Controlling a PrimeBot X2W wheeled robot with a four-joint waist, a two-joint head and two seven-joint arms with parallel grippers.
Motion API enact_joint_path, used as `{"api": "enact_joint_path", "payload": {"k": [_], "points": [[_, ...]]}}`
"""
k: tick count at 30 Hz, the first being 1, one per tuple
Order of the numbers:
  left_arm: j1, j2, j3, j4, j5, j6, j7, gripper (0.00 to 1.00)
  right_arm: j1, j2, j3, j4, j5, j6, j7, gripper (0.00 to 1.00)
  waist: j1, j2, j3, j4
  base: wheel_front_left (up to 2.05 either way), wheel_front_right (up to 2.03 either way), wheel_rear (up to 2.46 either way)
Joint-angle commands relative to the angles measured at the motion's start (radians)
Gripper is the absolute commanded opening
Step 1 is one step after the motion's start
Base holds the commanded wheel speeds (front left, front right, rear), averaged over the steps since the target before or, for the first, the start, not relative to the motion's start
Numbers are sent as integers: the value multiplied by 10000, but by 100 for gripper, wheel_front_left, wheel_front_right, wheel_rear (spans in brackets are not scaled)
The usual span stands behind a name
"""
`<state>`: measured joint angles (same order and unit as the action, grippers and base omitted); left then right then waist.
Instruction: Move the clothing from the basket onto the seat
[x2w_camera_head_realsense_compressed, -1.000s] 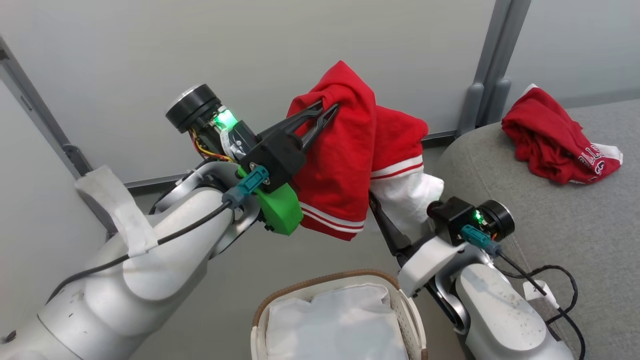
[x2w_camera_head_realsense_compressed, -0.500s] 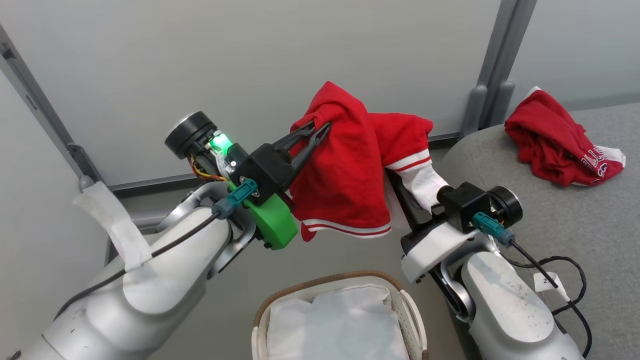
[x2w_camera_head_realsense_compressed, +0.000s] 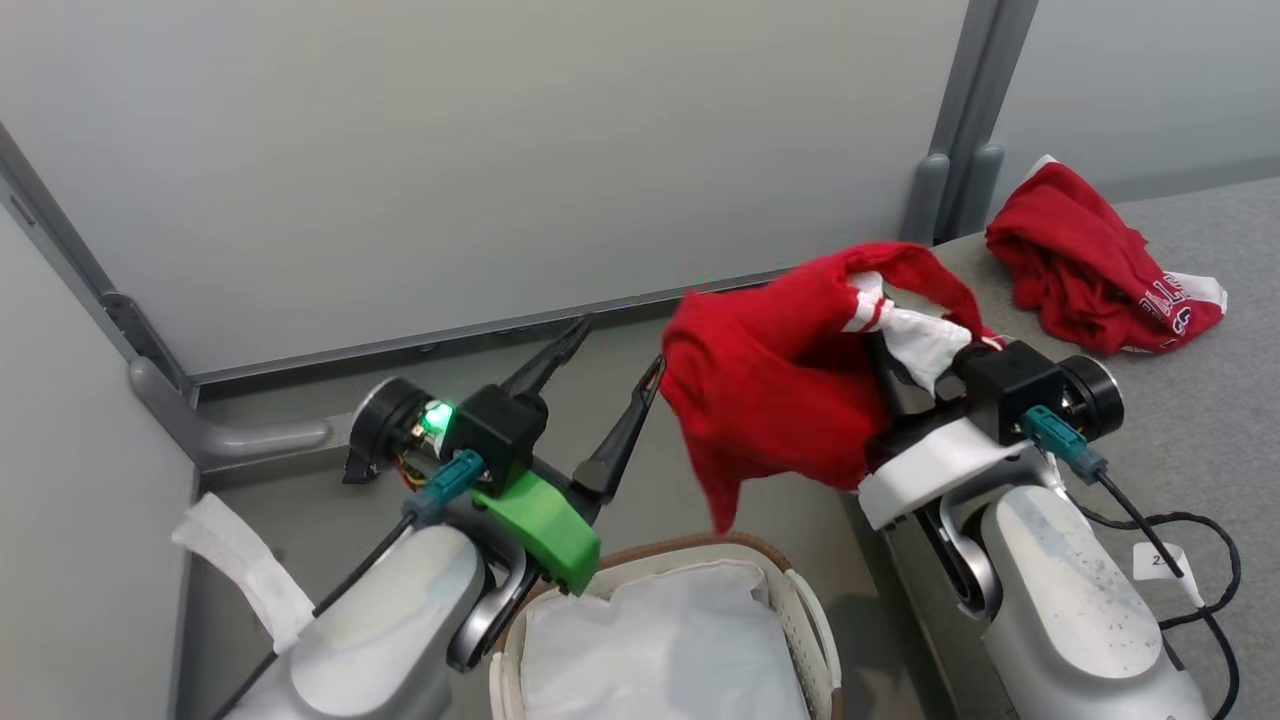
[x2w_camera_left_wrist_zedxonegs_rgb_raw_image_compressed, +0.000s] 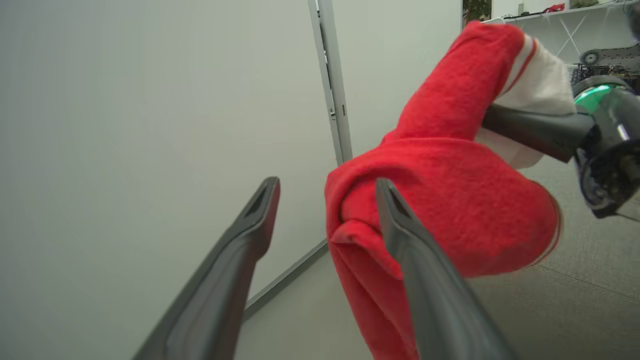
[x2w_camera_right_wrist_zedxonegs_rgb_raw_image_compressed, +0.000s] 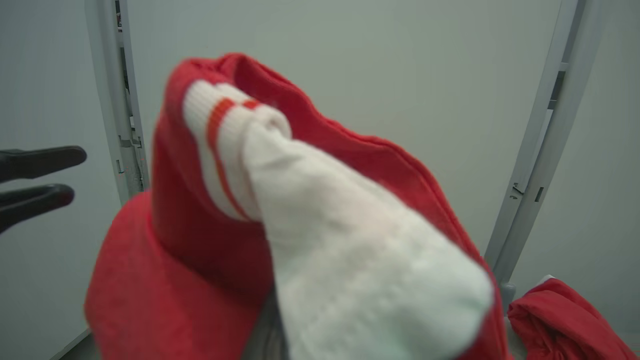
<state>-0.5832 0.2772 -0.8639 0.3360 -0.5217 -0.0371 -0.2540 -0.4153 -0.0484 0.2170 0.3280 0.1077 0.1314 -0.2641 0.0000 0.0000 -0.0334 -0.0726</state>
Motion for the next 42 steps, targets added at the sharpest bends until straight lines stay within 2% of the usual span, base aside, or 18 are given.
{"api": "enact_joint_path", "payload": {"k": [1,5,12,18,34,42], "points": [[336,-55,97,128,-76,24,-67,100,188,-39,-157,-97,-118,-14,-5,0,0,0,39,-45,0,0,0],[968,-348,430,333,-83,6,-113,100,407,-35,-555,-236,-291,-14,-5,0,0,0,111,-151,0,0,0],[2303,-860,1306,498,390,-296,-109,100,841,-36,-1050,-360,-499,-14,-5,0,0,0,259,-491,0,0,0],[2774,-1246,1868,647,837,-538,-106,100,923,-37,-1206,-387,-556,-14,-5,0,0,0,363,-859,0,0,0],[2715,-1838,2517,647,1706,-899,-106,100,833,-33,-2051,-588,-929,-14,-5,0,0,0,1306,-2998,0,0,0],[2284,-1895,2408,655,1966,-941,-106,100,426,-34,-2564,-608,-914,-14,-5,0,0,0,2114,-3179,0,0,0]]}}
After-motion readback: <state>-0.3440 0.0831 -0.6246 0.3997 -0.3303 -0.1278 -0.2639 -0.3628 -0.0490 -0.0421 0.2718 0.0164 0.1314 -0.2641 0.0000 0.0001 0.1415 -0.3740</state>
